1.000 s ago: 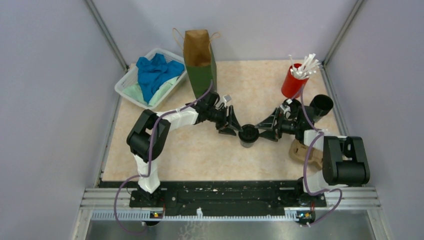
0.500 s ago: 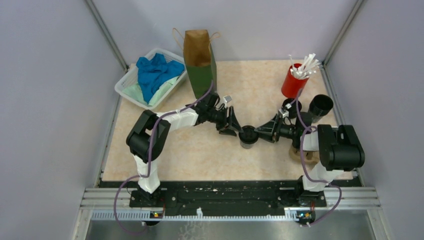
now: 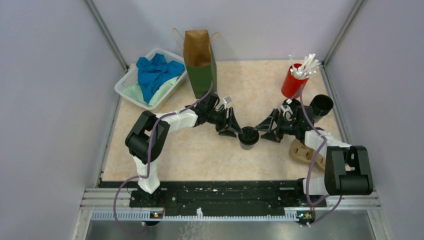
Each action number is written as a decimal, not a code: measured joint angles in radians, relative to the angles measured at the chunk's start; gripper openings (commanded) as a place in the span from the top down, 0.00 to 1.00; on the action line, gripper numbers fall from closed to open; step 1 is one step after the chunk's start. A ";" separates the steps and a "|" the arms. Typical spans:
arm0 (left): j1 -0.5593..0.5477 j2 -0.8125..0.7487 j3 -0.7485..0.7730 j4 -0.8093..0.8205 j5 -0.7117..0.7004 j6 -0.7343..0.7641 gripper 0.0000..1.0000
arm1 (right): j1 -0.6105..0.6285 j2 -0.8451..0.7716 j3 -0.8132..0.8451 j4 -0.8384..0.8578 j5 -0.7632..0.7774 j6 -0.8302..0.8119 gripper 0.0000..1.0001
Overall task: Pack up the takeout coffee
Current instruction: Close the cup lid on the coffee cup.
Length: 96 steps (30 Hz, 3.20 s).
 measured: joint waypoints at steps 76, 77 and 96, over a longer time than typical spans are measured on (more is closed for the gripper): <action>-0.013 0.036 0.043 -0.036 0.039 0.021 0.43 | 0.088 0.147 -0.071 0.425 0.003 0.093 0.60; -0.013 0.036 0.043 -0.035 0.040 0.021 0.43 | 0.087 0.158 -0.078 0.464 -0.006 0.115 0.59; -0.013 0.038 0.038 -0.034 0.055 0.021 0.43 | 0.093 -0.071 0.046 -0.132 0.135 -0.071 0.57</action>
